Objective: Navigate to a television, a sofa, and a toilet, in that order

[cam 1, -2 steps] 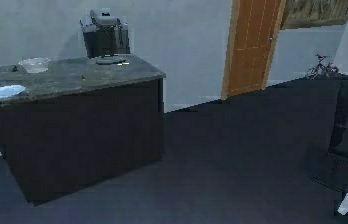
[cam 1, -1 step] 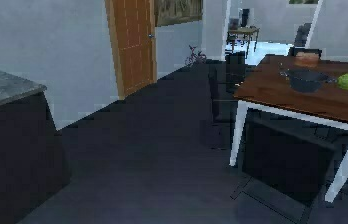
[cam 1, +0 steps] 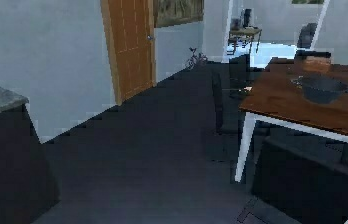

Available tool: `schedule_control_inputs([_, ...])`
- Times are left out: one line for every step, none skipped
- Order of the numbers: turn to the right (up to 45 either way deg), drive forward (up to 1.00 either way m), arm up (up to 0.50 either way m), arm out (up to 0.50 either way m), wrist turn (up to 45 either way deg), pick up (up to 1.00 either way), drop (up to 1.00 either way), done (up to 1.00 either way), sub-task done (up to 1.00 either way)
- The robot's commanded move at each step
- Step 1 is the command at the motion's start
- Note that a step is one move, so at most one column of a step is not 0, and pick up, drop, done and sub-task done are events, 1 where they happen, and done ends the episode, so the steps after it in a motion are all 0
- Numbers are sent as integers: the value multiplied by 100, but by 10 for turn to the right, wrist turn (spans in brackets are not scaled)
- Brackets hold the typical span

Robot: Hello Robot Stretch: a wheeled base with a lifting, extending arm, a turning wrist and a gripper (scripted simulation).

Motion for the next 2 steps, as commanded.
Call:
schedule_control_inputs([-90,0,0,0,0,0,0,0,0])
schedule_control_inputs([0,100,0,0,0,0,0,0,0])
